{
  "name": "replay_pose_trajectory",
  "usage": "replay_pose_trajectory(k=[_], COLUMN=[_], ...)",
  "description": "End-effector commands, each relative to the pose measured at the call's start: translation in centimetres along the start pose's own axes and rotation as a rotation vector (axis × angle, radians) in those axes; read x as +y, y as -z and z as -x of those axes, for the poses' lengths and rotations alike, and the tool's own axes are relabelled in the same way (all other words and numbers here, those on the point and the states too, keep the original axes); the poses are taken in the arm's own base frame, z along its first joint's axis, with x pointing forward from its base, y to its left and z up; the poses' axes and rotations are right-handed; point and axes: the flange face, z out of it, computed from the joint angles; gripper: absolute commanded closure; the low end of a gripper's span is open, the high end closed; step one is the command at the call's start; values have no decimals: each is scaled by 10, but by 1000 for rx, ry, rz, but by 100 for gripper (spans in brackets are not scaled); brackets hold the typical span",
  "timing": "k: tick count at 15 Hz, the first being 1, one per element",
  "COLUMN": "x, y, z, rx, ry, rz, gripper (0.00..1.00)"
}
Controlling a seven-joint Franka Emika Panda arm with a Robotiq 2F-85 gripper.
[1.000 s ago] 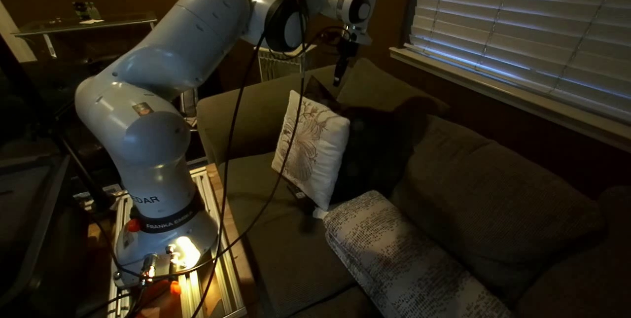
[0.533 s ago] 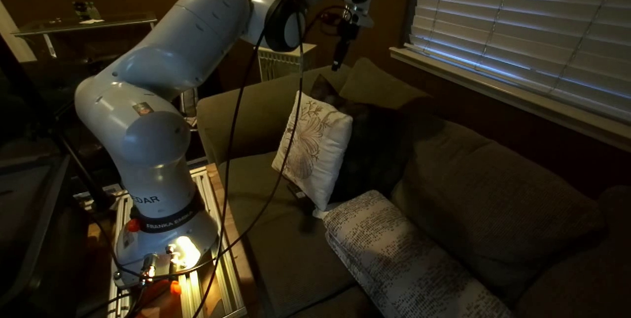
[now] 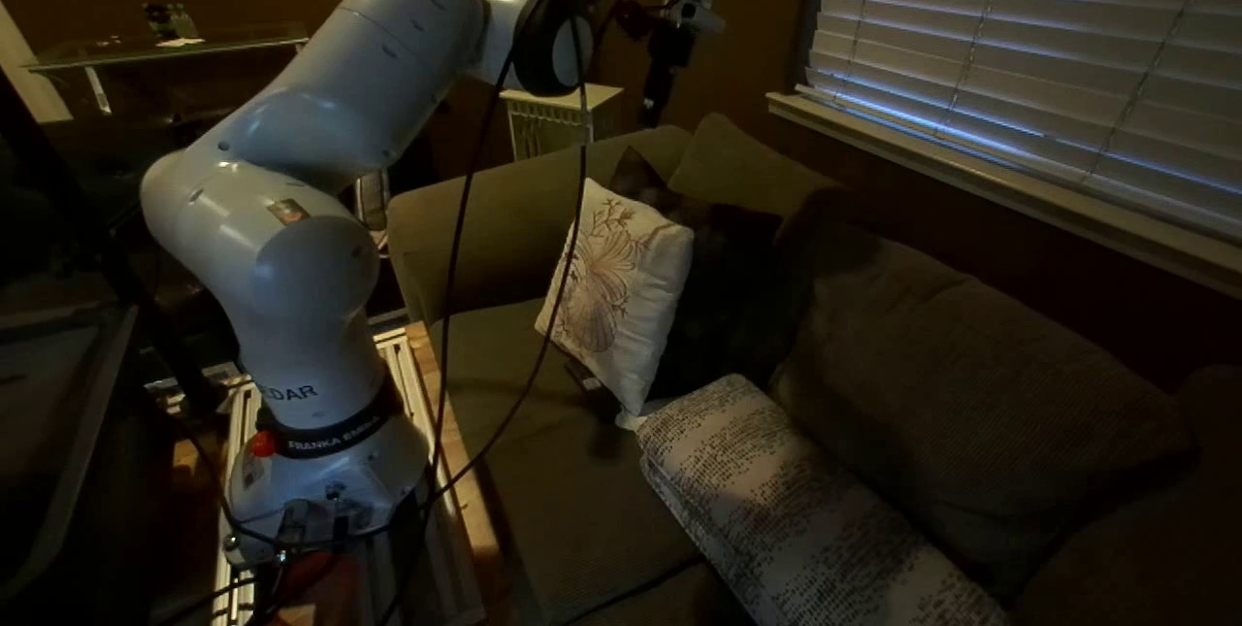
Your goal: Move the black and white pillows to the left
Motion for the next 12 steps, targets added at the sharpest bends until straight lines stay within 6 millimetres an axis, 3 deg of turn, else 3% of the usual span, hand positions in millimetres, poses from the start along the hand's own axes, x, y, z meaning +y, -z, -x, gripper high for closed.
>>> replay_pose_trajectory(k=[1,5,12], x=[21,30,27], y=[15,30,56], z=[27,39,26], rx=[82,188,361], ry=[118,285,615], rz=[123,181,177], gripper=[0,0,0])
